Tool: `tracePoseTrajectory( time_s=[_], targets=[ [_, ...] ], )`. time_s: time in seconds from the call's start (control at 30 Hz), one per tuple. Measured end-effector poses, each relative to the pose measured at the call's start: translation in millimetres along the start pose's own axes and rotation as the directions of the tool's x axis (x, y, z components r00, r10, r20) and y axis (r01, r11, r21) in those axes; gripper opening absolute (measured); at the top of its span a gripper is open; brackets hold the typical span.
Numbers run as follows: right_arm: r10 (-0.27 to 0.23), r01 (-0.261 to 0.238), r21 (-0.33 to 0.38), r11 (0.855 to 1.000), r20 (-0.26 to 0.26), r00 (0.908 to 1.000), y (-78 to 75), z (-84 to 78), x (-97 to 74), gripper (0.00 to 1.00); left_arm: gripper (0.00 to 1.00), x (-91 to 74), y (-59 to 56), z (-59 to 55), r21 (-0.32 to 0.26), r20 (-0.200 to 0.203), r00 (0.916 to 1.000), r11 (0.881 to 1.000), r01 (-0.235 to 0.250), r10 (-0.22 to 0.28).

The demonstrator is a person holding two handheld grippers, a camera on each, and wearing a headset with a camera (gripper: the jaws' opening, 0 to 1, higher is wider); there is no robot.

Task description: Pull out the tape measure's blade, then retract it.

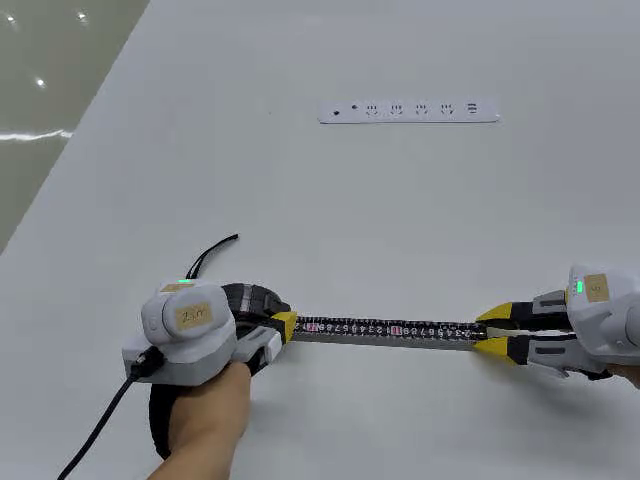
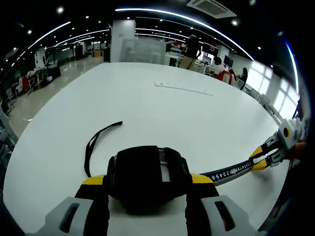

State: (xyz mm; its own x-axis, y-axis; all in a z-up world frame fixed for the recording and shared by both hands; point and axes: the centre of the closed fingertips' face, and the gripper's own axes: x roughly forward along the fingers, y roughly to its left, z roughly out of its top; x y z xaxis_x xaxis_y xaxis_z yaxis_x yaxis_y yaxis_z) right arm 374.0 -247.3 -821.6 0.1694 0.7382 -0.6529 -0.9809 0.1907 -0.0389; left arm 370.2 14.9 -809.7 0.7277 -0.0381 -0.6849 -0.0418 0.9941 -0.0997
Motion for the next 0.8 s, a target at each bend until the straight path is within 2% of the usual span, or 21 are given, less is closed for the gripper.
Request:
tracePoseTrajectory(
  time_s=[0.8],
  targets=[
    [0.017, -0.017, -0.003, 1.000, 0.002, 0.9999, 0.1, 7.0, 5.7, 0.11, 0.59, -0.7, -1.4, 1.0, -0.005, -0.004, 1.0000, 1.000, 0.007, -0.007]
  ],
)
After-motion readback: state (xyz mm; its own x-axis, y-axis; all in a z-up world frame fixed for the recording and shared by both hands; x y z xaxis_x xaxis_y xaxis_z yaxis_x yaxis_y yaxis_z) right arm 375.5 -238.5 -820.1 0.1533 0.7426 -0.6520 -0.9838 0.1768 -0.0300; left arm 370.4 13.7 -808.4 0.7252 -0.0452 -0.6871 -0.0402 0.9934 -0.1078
